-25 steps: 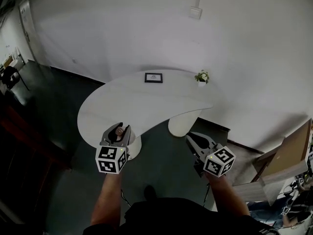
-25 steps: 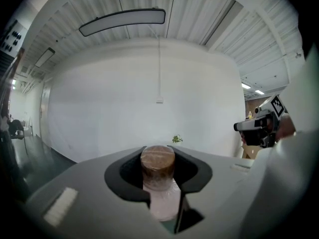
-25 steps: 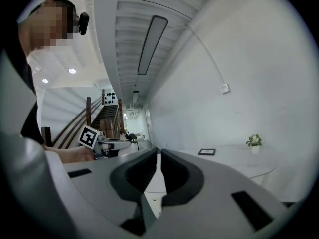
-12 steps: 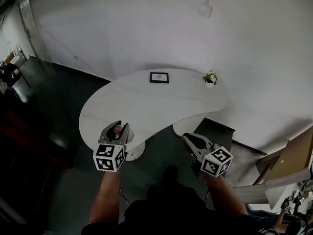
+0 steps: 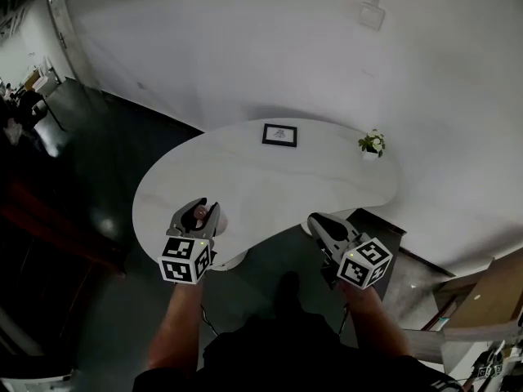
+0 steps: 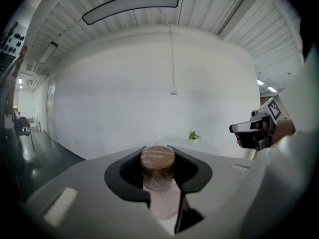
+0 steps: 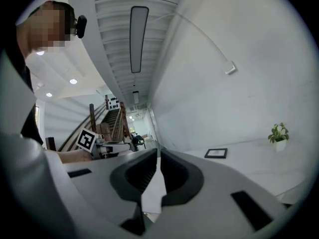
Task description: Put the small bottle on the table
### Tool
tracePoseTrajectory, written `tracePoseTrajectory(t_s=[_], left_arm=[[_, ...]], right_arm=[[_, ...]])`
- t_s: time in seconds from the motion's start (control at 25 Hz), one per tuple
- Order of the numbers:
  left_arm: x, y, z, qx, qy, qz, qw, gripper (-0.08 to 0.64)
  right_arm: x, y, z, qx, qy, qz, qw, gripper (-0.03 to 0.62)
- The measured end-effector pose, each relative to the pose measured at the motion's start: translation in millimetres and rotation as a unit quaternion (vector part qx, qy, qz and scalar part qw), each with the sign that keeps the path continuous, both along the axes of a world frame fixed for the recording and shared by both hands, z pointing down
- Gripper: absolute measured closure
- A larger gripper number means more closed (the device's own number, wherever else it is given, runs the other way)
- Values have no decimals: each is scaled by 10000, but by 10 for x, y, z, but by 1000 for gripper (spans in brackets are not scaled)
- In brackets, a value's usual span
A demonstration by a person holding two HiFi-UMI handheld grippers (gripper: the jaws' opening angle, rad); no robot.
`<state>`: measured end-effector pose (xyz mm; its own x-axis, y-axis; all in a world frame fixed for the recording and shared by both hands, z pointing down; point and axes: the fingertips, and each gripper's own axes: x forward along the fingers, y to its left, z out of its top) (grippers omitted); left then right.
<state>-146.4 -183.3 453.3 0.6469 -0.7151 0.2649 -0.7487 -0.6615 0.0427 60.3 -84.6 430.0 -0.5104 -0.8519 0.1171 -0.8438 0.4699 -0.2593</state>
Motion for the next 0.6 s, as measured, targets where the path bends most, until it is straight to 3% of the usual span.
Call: tracePoseTrajectory(t_s=[0.6], left_arm=[[655,-1049,-59,-159,-216,-769,9967,436]], right_arm=[[711,-1392,126,-121,-220,-1027,9944,580]])
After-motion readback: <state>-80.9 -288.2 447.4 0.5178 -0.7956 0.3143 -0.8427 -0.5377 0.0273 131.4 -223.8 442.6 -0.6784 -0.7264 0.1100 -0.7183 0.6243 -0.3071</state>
